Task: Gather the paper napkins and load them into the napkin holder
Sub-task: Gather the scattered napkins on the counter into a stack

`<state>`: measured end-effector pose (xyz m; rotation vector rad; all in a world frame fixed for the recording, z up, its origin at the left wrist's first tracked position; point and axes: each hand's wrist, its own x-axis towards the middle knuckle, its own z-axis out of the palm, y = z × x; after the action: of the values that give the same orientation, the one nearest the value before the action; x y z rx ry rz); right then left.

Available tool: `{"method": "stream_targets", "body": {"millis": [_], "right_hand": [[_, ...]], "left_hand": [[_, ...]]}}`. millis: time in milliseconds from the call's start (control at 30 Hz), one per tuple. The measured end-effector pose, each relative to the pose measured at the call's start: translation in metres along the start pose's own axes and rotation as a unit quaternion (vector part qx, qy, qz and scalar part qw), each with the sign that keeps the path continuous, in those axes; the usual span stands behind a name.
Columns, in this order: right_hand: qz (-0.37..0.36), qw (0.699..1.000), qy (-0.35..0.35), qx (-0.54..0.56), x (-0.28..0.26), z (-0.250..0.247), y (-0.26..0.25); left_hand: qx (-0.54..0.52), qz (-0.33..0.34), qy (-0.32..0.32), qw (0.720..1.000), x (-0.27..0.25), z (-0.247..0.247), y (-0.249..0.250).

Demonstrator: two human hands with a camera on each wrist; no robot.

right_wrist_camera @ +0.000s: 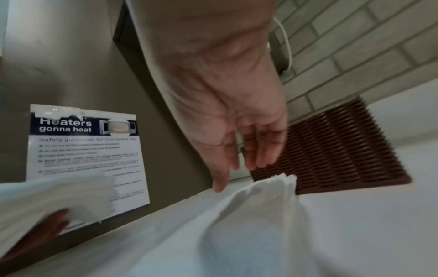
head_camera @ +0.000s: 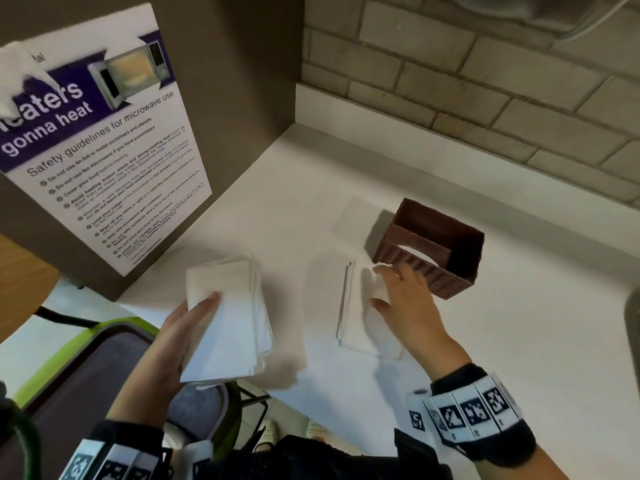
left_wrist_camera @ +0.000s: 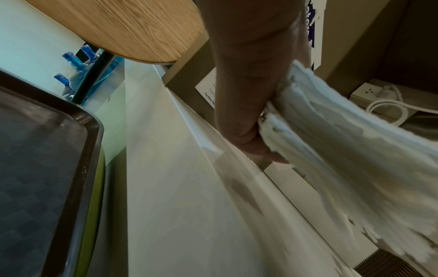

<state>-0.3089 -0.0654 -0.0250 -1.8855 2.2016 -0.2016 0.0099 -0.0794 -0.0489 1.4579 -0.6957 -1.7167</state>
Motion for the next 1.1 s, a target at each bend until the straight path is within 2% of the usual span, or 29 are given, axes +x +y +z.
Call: {"method": "stream_targets", "body": {"millis": [67, 133, 233, 367, 633, 767, 900, 1000, 1100], "right_hand": [[-0.072, 0.997, -0.026, -0.030, 0.012, 0.006, -0.004], [-0.092, 0.993, -0.048, -0.063, 0.023, 0.009, -0.008], [-0.071, 0.989, -0.096, -0.084, 0.029, 0.010, -0.011], [-0.067, 0.987, -0.110, -0.094, 0.024, 0.016, -0.009], [0.015, 0.968, -0.205, -0.145, 0.032, 0.002, -0.009], [0.027, 0.973, -0.208, -0.100, 0.029, -0.002, -0.001], [0.050, 0.972, -0.226, 0.028, 0.025, -0.006, 0.005], [0.024, 0.964, -0.237, 0.117, 0.016, -0.028, 0.008], [-0.038, 0.945, -0.275, 0.174, -0.001, -0.073, 0.005]], "left_hand": [[0.008, 0.001, -0.007, 1.000, 0.003, -0.001, 0.000], [0.006, 0.005, -0.017, 1.000, 0.004, -0.001, 0.000], [0.013, 0.013, -0.024, 1.000, 0.001, 0.002, 0.003], [0.011, 0.019, -0.019, 1.000, -0.002, 0.002, 0.005], [0.059, 0.026, -0.050, 0.997, 0.004, 0.022, 0.012], [0.083, 0.035, -0.055, 0.994, 0.012, 0.041, 0.014], [0.087, 0.036, -0.088, 0.992, 0.015, 0.055, 0.018], [0.090, 0.052, -0.098, 0.990, 0.021, 0.063, 0.022], [0.112, 0.076, -0.108, 0.985, 0.026, 0.074, 0.024]]}}
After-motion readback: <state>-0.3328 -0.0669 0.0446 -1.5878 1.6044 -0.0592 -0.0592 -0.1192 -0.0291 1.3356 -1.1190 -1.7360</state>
